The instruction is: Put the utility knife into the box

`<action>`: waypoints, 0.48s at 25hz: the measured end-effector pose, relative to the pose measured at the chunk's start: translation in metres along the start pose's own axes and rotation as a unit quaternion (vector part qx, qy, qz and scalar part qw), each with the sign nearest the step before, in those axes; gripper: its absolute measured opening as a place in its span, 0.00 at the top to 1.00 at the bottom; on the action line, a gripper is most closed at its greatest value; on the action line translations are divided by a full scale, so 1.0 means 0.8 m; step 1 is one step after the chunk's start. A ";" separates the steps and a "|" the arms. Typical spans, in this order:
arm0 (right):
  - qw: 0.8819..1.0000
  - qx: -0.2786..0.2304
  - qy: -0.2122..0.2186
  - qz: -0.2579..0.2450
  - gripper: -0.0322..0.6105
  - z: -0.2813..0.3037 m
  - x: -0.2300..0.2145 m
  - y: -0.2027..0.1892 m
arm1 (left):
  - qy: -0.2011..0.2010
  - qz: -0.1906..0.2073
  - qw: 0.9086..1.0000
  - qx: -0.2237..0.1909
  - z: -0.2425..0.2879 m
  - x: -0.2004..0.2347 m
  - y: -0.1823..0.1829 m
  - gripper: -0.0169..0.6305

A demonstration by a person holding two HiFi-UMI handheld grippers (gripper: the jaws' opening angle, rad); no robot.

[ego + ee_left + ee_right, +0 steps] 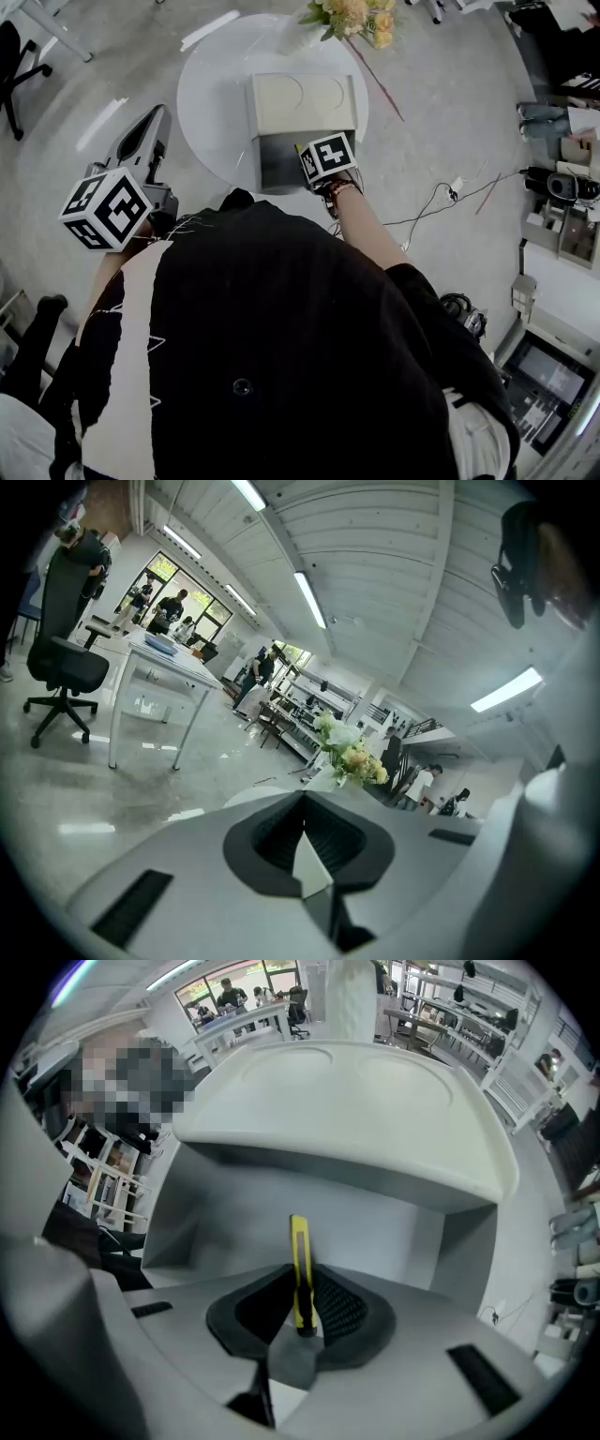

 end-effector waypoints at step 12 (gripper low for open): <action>0.999 -0.016 -0.001 0.037 0.84 -0.006 -0.003 -0.004 | -0.004 0.003 1.000 -0.002 -0.007 -0.004 0.003 0.95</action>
Point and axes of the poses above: the fingertips, and each gripper's own axes: z forward along the fingers, x to its left, y out of its top, the point moved 6 cm from there along -z, backward along the fingers, and after that the axes turned 4 degrees about -y, right-handed, at the moved point
